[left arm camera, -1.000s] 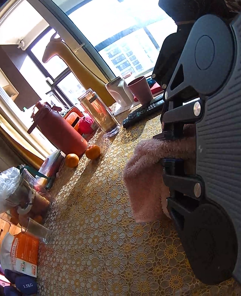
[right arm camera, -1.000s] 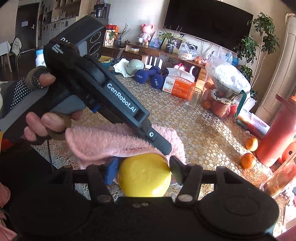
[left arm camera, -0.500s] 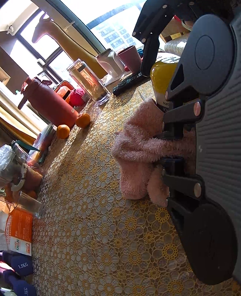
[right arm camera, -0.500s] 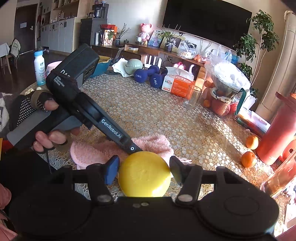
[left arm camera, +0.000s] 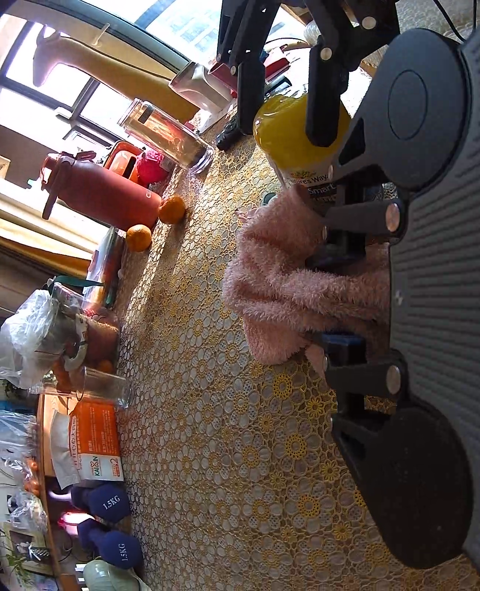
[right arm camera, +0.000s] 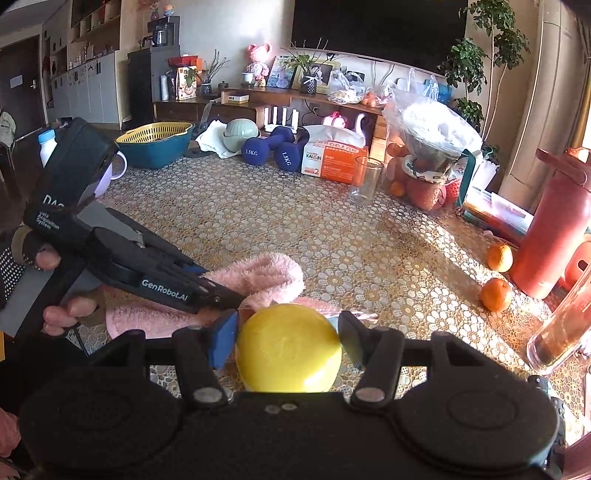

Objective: Clean container
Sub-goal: 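Wipe the can cap once more with the towel in the left tool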

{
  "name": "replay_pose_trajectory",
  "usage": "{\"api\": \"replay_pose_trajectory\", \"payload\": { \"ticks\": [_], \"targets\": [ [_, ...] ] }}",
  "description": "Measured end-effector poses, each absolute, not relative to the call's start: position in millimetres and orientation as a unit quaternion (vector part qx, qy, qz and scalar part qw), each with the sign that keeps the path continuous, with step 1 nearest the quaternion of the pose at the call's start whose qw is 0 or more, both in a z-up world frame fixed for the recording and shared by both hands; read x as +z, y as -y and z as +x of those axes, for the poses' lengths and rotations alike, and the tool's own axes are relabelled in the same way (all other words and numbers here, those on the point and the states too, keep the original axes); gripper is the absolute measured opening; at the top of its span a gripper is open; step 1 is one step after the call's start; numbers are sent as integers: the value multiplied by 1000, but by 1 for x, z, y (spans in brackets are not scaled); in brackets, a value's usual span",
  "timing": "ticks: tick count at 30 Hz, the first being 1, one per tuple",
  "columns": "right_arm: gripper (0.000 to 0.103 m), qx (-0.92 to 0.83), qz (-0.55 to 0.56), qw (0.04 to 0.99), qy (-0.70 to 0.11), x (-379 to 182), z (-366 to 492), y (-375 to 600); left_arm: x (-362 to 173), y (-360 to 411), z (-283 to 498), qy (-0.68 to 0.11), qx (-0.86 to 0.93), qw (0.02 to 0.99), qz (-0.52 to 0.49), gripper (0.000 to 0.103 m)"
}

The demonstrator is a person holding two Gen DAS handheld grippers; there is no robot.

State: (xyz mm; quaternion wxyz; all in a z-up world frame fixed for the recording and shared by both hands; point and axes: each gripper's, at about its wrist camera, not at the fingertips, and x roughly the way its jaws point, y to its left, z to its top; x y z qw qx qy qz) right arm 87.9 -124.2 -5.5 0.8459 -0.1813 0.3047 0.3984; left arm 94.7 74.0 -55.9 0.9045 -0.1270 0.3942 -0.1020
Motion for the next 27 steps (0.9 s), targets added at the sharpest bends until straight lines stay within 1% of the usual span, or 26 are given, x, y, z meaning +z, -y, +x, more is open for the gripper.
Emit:
{"api": "replay_pose_trajectory", "payload": {
  "ticks": [1,2,4,9,13,15,17,18,19,20,21,23,26,27],
  "targets": [
    [59,397,-181,846,-305,-5,88,124,-56,-76,92,-391,-100,906,-130,62],
    [59,397,-182,846,-304,-5,88,123,-55,-77,89,-388,-95,908,-131,70],
    [59,397,-183,847,-304,-5,87,123,-56,-80,85,-388,-91,908,-130,72],
    [59,395,-176,848,-307,-5,88,123,-74,-91,78,-419,-76,894,-138,72],
    [59,394,-174,849,-307,-4,88,124,-77,-91,69,-414,-77,897,-133,73],
    [59,393,-174,849,-307,-4,89,124,-77,-86,66,-412,-76,900,-121,71],
    [59,392,-172,849,-308,-4,88,124,-76,-78,62,-408,-75,904,-102,57],
    [59,391,-170,850,-309,-4,88,125,-75,-74,61,-407,-74,906,-93,53],
    [59,390,-168,851,-309,-4,89,125,-74,-70,60,-406,-72,907,-82,45],
    [59,388,-166,852,-311,-4,89,125,-73,-66,58,-404,-71,909,-71,41],
    [59,386,-164,853,-312,-4,89,125,-72,-63,57,-401,-67,911,-61,40],
    [59,382,-163,854,-313,-3,90,124,-69,-57,56,-403,-59,912,-48,31],
    [59,377,-164,856,-313,-4,90,122,-61,-53,52,-395,-65,915,-49,25],
    [59,375,-164,857,-314,-4,90,121,-58,-52,51,-391,-69,916,-52,24]
  ]
}}
